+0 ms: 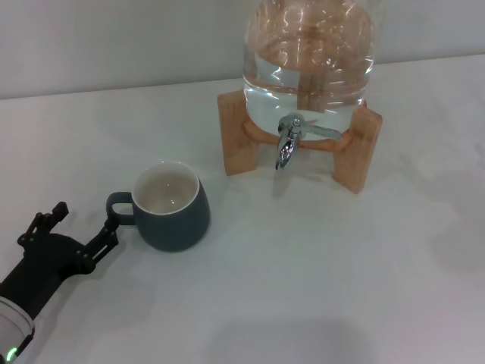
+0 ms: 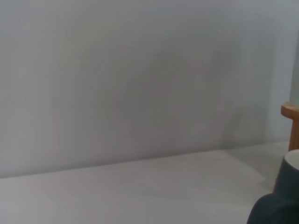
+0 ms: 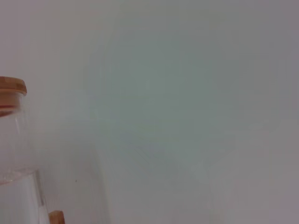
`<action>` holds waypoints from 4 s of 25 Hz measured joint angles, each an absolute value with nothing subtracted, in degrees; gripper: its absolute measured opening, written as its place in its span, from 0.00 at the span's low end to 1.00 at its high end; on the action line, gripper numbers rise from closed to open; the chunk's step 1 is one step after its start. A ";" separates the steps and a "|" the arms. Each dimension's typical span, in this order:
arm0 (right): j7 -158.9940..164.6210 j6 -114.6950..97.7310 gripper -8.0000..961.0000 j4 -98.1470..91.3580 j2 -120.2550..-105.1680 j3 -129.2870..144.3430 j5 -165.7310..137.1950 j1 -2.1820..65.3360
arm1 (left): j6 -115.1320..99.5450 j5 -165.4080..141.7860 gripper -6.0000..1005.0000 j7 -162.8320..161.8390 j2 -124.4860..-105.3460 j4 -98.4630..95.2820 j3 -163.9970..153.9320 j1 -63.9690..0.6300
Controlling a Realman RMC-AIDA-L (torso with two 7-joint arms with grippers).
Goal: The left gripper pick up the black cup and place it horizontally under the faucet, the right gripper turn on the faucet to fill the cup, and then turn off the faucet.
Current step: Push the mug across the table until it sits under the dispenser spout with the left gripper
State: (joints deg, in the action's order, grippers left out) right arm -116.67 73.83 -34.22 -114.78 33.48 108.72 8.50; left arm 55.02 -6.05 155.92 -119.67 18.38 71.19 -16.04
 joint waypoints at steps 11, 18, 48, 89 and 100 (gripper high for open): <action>-116.76 74.45 0.88 -34.04 -114.78 33.39 108.72 8.41 | 55.00 -5.92 0.88 155.71 -119.71 18.90 70.22 -16.31; -116.81 74.54 0.88 -34.01 -114.79 33.33 108.72 8.44 | 55.01 -5.96 0.88 156.10 -119.48 18.92 70.22 -16.37; -117.38 74.71 0.88 -33.44 -114.79 32.71 108.72 8.47 | 52.03 -5.69 0.88 157.04 -119.37 18.99 70.67 -19.43; -117.42 75.22 0.88 -33.40 -114.79 31.90 108.72 8.45 | 52.04 -7.11 0.23 155.21 -119.35 19.60 69.91 -20.21; -117.45 75.24 0.88 -33.39 -114.78 31.90 108.72 8.44 | 52.22 -7.15 0.14 155.37 -119.35 20.17 69.86 -20.20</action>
